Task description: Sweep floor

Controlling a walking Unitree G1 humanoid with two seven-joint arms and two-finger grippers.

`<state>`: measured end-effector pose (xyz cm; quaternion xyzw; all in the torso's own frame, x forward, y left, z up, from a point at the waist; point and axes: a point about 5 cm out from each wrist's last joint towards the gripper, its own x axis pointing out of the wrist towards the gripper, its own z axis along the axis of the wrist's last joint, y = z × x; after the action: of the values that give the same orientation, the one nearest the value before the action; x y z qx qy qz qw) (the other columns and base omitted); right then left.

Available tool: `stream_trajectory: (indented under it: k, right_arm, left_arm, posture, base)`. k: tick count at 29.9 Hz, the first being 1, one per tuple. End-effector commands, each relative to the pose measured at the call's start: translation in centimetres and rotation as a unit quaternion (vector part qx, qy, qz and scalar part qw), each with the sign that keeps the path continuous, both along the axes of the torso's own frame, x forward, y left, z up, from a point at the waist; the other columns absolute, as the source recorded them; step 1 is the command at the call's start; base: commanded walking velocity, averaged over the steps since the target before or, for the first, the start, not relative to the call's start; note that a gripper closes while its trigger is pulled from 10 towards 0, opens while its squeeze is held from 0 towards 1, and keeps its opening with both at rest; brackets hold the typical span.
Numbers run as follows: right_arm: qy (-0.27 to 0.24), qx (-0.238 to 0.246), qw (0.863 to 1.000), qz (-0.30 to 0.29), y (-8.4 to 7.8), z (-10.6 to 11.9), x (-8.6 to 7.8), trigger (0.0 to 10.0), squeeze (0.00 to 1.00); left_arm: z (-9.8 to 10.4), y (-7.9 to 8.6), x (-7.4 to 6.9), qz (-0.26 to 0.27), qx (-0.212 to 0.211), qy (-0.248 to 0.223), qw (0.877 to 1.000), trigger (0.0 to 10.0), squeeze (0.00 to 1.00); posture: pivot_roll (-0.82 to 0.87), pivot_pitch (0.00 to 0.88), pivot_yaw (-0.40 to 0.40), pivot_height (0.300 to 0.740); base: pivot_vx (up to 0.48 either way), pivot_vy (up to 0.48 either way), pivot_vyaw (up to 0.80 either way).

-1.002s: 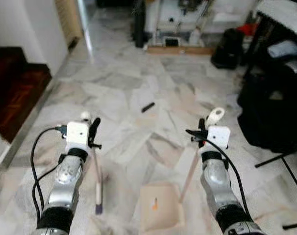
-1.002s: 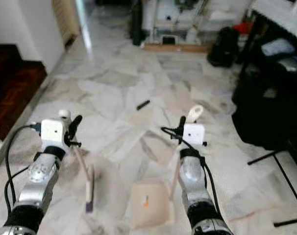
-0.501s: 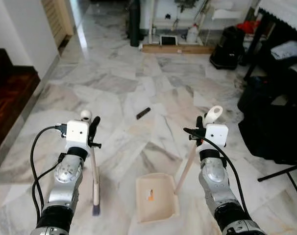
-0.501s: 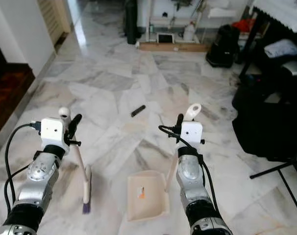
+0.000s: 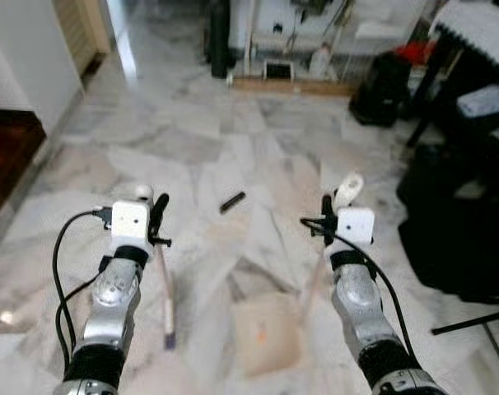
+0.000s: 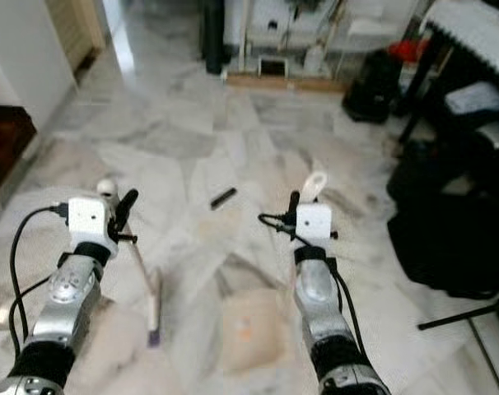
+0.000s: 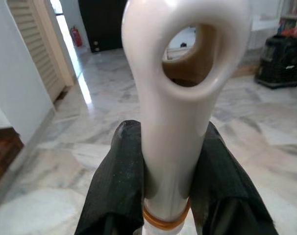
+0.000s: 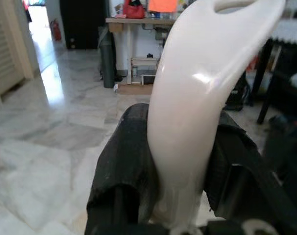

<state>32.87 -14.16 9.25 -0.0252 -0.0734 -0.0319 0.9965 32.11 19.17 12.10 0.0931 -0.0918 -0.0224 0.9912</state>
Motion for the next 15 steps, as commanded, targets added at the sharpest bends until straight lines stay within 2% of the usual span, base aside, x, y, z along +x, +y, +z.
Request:
stream_trajectory:
  k: [1, 12, 15]
  right_arm:
    - [-0.018, -0.017, 1.0, -0.011, -1.17, 0.83, 0.2, 10.0, 0.0]
    - [-0.01, -0.019, 1.0, -0.021, -1.22, 0.65, 0.24, 10.0, 0.0]
    - [0.003, 0.007, 1.0, -0.027, -1.35, 0.35, 0.32, 10.0, 0.0]
  left_arm:
    - [1.02, -0.89, 0.32, -0.015, -0.006, -0.024, 1.0, 10.0, 0.0]
    - [1.07, -0.76, 0.36, -0.014, -0.004, -0.024, 1.0, 10.0, 0.0]
    - [1.13, -0.82, 0.39, -0.017, -0.002, -0.025, 1.0, 10.0, 0.0]
  posture:
    - [-0.05, 0.061, -0.045, 0.74]
    - [-0.05, 0.064, -0.042, 0.74]
    - [-0.05, 0.064, -0.04, 0.74]
  base:
    - [0.48, 0.0, 0.0]
    - [0.48, 0.0, 0.0]
    - [0.424, 0.0, 0.0]
